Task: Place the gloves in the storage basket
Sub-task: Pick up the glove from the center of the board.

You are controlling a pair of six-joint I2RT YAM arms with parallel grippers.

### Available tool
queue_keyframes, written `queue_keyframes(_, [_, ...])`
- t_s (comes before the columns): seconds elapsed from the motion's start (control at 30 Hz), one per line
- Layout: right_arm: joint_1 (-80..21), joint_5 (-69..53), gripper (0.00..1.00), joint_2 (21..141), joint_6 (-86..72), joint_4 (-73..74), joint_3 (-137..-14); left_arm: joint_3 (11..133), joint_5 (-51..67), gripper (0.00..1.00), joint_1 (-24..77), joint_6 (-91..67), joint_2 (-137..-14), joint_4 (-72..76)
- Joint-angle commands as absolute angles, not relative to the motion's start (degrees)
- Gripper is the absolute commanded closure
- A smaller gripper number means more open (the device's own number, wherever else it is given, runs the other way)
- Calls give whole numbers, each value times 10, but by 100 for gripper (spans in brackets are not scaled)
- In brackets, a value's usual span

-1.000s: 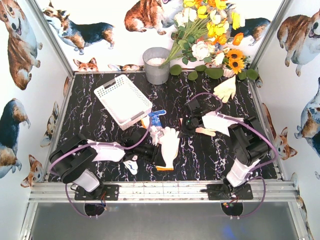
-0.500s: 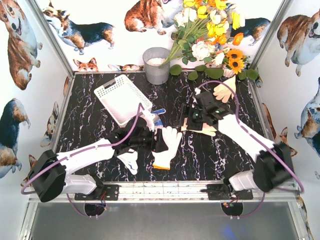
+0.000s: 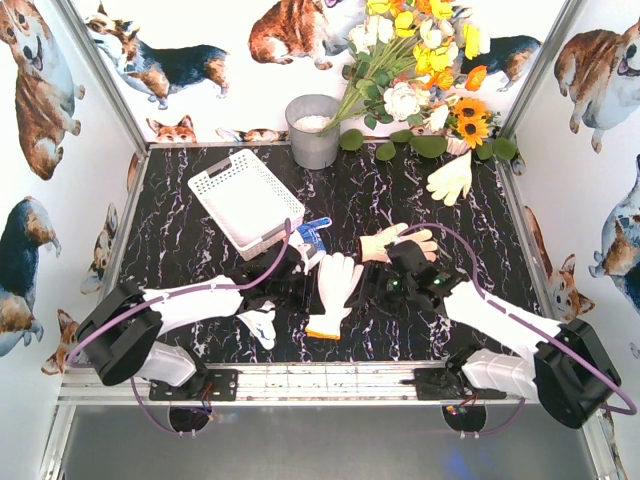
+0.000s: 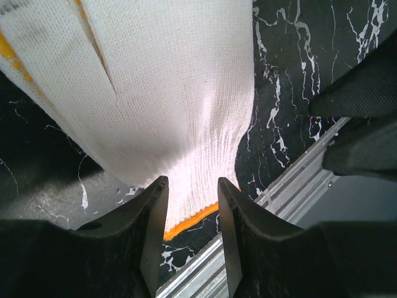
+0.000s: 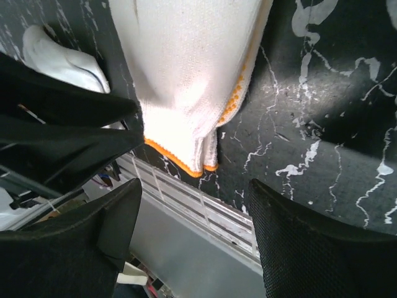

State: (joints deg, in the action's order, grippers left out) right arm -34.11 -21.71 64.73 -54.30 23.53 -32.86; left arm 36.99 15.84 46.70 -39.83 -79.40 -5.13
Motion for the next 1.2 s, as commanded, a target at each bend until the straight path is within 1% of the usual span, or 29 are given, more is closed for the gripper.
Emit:
queue_keyframes(0.0, [-359,-184,29,608,-600,164,-314,369,177,69,458,-388,-813,-18])
queue_keyframes(0.23, [-387,-179,31,628,-632,112,-274,341,201,78,449,-390,-825,26])
queue_keyframes(0.3, [-399,-172,33,645,-646,87,-265,328,212,78,450,-399,-827,56])
queue_keyframes(0.37, [-408,-174,35,672,-668,42,-249,318,218,79,450,-405,-832,75])
queue_keyframes(0.4, [-412,-177,41,683,-679,18,-241,315,222,80,450,-406,-836,80])
queue_keyframes(0.47, [-419,-171,47,698,-692,-13,-231,309,231,81,450,-406,-842,89])
queue_keyframes(0.67, [-425,-165,53,743,-689,-33,-222,285,228,81,450,-398,-837,89])
queue_keyframes(0.77, [-437,-166,54,766,-701,-60,-215,284,230,82,449,-391,-849,88])
queue_keyframes(0.9, [-466,-158,58,782,-713,-57,-226,286,219,83,450,-402,-868,99])
queue_keyframes(0.97, [-471,-152,58,779,-717,-48,-228,283,215,84,450,-408,-869,103])
queue_keyframes(1.07, [-477,-148,55,777,-726,-47,-229,278,203,84,449,-415,-868,99])
queue_keyframes(1.17, [-478,-148,55,777,-728,-48,-233,266,199,84,450,-421,-857,97])
